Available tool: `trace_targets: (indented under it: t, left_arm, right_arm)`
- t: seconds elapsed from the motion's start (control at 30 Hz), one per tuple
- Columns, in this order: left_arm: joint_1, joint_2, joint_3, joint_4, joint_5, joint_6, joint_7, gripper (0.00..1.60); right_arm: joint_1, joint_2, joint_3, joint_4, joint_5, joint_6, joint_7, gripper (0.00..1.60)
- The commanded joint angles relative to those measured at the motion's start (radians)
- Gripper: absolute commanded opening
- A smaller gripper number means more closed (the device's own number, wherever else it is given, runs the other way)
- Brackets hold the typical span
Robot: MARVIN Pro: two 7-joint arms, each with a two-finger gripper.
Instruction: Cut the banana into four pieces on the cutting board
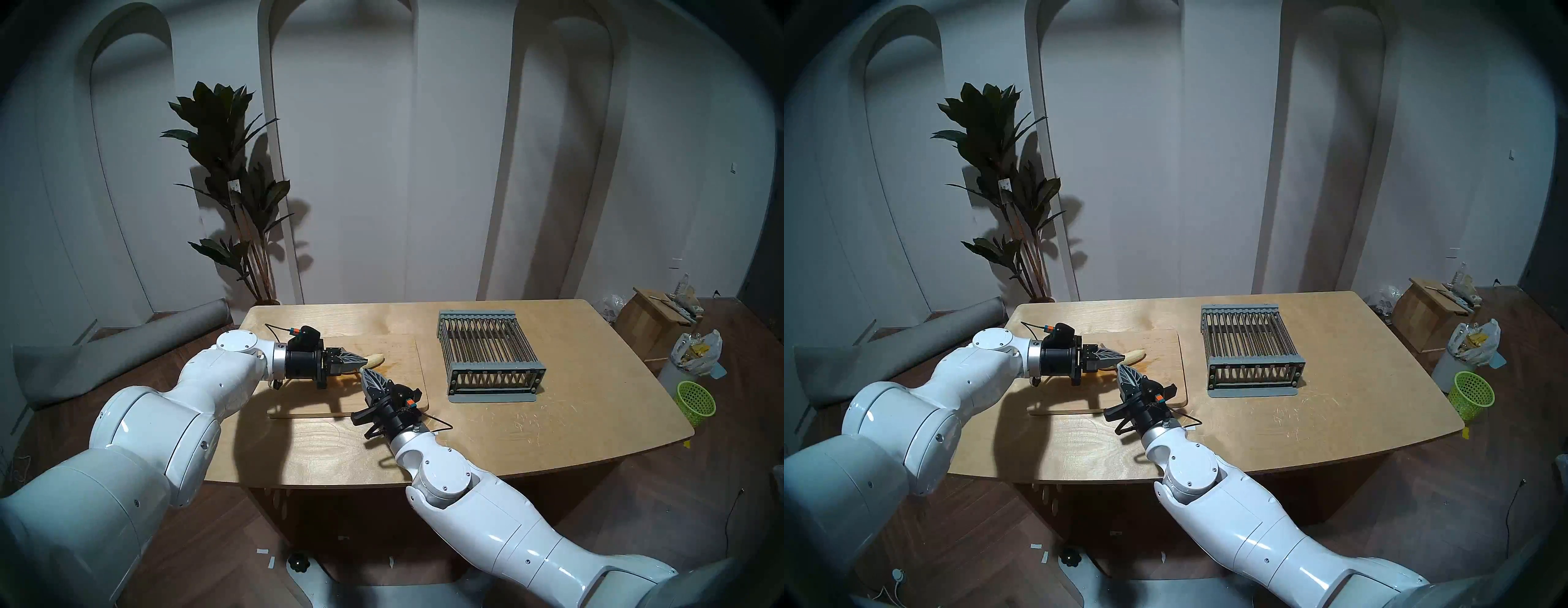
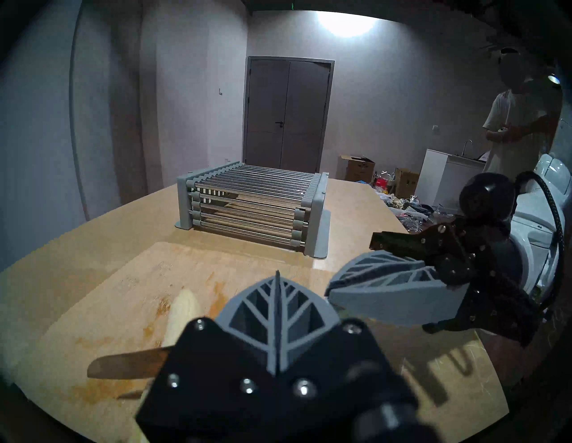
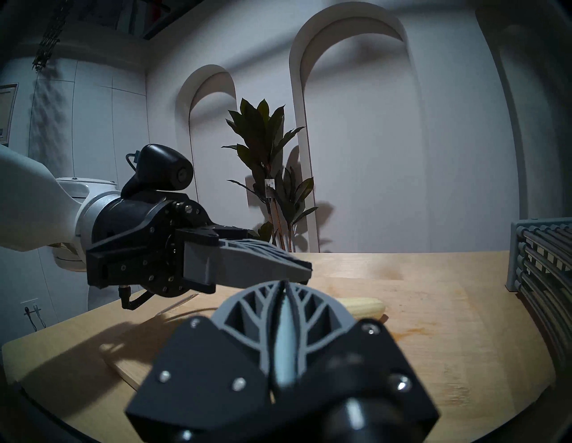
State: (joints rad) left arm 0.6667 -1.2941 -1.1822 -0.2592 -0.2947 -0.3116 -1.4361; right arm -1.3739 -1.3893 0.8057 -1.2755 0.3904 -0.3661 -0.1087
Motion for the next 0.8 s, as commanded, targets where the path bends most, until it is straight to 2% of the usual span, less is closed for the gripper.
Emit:
trace_targets:
  t: [0.0,0.4,0.77]
  left_arm:
    - [-0.035,-0.011,-0.009,0.008,-0.006,-0.016,0.008,0.0]
    - [-0.031,-0.027,-0.011,0.069,-0.002,-0.047,0.008,0.0]
    - [-0.016,-0.025,0.018,0.113,0.024,-0.062,0.007,0.0]
  right_arm:
    - [0.002,-0.004,0.0,-0.029,0.002,-0.011,0.005,0.0]
    - [-0.008,-0.006,0.001,-0.021,0.006,0.001,-0.001,0.0]
    - [-0.013,-0.003,0.006,-0.021,0.005,0.008,-0.007,0.0]
